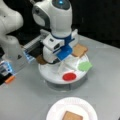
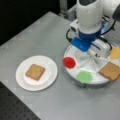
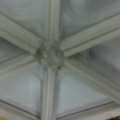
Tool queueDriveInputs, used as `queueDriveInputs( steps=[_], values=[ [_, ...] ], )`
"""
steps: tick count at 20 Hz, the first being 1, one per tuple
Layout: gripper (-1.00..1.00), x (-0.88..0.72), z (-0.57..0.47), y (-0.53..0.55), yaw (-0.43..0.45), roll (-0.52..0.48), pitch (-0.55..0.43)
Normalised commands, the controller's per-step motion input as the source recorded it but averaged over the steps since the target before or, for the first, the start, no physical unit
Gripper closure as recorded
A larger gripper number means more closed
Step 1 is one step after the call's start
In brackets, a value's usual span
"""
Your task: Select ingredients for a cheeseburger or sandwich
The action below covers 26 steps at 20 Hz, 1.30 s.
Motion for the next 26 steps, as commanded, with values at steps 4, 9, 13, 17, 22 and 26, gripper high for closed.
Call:
queueDriveInputs(
  steps=[4,9,13,17,22,26],
  values=[
    [-1.0,-0.25,-0.17,0.1,-0.017,-0.046,-0.239],
    [-1.0,-0.22,-0.16,0.13,-0.024,-0.035,-0.231],
    [-1.0,-0.2,-0.17,0.12,-0.023,-0.023,-0.213],
    [-1.0,-0.16,-0.16,0.08,-0.026,-0.019,-0.191],
    [-1.0,-0.12,-0.13,0.05,-0.019,-0.014,-0.169],
    [-1.0,-0.11,-0.11,0.05,-0.016,-0.012,-0.147]
  ],
)
